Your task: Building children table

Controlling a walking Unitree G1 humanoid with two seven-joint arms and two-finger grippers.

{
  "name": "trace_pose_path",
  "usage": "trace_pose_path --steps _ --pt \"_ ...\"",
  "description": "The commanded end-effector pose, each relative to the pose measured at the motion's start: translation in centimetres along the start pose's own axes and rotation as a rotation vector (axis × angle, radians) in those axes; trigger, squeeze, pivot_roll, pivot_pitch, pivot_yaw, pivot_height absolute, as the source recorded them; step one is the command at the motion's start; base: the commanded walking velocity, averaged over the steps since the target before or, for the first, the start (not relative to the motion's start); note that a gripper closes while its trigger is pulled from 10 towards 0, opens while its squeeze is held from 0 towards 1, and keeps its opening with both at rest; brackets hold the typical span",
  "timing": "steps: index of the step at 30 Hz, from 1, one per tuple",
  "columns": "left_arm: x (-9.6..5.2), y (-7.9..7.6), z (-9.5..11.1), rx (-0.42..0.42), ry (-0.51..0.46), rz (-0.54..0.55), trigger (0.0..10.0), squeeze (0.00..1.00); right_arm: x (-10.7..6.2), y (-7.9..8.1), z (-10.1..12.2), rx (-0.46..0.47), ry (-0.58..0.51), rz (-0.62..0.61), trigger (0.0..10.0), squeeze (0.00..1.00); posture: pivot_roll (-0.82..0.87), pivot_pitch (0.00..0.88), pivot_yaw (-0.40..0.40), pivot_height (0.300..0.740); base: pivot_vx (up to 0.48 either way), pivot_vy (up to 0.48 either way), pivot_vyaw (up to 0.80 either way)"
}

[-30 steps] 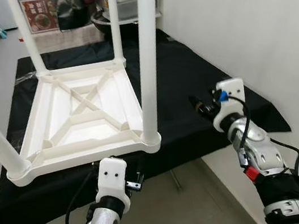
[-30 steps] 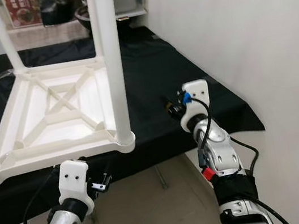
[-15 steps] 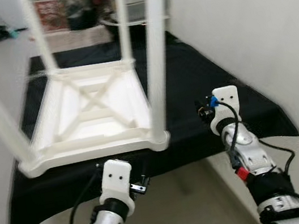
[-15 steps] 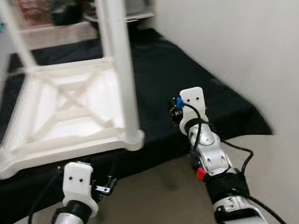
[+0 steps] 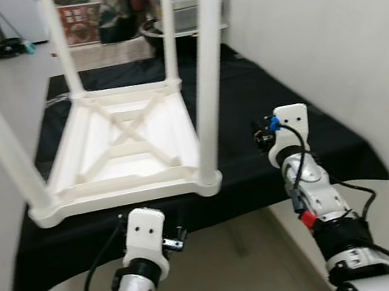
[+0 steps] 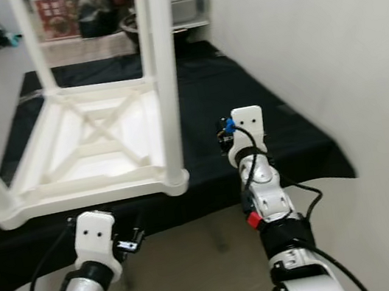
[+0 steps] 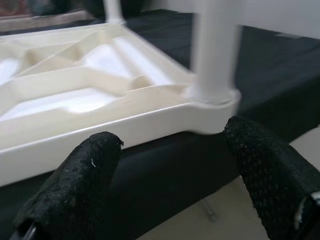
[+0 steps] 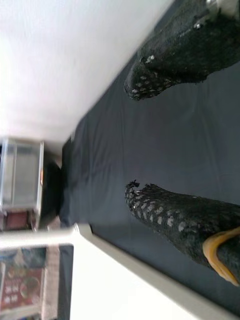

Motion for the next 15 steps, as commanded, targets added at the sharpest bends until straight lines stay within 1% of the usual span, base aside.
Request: trace_pose_path --steps 1,2,5,10,15 --pt "-0.01 -0.12 -0.18 -0.020 0.006 0.009 10.0 0.00 -0.14 -0.43 -0.36 0.009 0.006 -0.014 10.0 0.00 0.05 0.025 -0.090 0.740 0.292 -0.368 0.00" --pt "0.01 -0.02 -0.20 -0.028 0.007 0.015 10.0 0.00 -0.16 -0.45 -0.38 0.004 0.006 -0.019 10.0 0.00 0.05 0.026 -0.090 0.740 0.311 -0.259 0.00" --pt "0.02 0.04 -0.06 -0.045 -0.002 0.016 10.0 0.00 -0.20 -0.31 -0.41 0.008 0.007 -0.006 10.0 0.00 0.05 0.030 -0.091 0.740 0.311 0.000 0.00" --pt "0.06 0.36 -0.12 -0.063 0.006 0.042 10.0 0.00 -0.29 -0.19 -0.51 0.016 0.011 0.001 10.0 0.00 0.05 0.034 -0.092 0.740 0.000 0.000 0.00" --pt "0.13 0.33 -0.08 -0.062 0.005 0.042 10.0 0.00 -0.42 0.42 -0.75 0.005 0.018 0.054 10.0 0.00 0.05 0.039 -0.094 0.740 0.000 0.000 0.00"
Point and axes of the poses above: a point about 5 cm out from each wrist's last joint towards the gripper, its own x axis pointing out of the wrist towards the gripper, its own z axis along the axis of the wrist's last joint, y = z × x, the point moved 1 cm from there along x, pointing out of the wrist towards the gripper, and after that the axes turned 2 degrees about -x, right-handed, at the moved point
